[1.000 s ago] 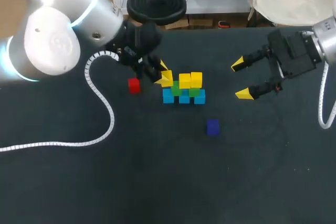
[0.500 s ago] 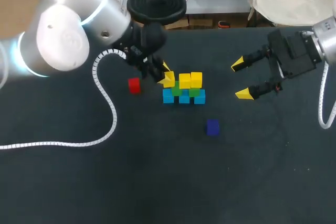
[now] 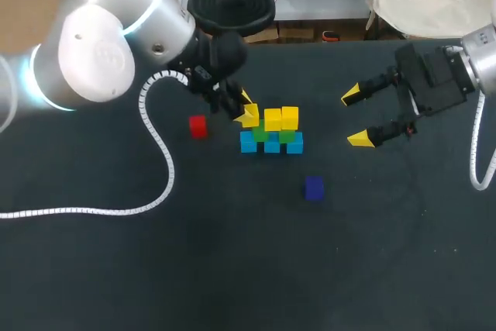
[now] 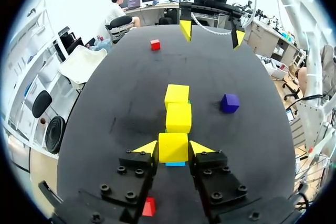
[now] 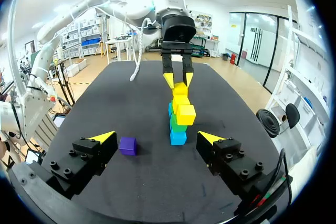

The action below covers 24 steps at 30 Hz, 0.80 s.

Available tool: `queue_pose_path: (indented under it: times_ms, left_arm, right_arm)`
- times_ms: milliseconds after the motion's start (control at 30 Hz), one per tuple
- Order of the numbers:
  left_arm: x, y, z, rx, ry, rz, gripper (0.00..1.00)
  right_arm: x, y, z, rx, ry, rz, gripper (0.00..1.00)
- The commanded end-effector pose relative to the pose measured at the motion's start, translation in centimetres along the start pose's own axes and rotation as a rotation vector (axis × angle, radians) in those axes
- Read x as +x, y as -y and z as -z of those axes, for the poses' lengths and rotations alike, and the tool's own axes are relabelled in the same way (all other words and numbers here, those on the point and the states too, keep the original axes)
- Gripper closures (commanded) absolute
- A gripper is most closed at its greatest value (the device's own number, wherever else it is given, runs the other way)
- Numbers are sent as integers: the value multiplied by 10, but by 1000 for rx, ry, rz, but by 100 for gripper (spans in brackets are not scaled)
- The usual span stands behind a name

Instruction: Place the blue cubes, place green cubes on the blue cubes, place the yellow cubes on the green cubes, then place the red cubes on the yellow cubes, and place purple cube on the red cubes.

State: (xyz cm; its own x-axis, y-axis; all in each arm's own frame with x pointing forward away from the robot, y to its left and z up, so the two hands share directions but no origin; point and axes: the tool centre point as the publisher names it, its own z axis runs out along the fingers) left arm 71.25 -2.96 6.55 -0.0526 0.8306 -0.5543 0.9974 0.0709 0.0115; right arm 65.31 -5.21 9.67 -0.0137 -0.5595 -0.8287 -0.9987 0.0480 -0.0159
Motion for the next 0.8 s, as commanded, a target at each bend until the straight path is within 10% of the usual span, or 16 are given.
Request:
queue_pose_path:
  times_ms: [33,800]
  left_arm:
    - [-1,-6,-2,12,-3,-1,100]
    - [-4,-5,-4,18,-7,-10,100]
  right_arm:
    - [0,0,0,1,1,1,0]
    - [0,0,0,1,1,1,0]
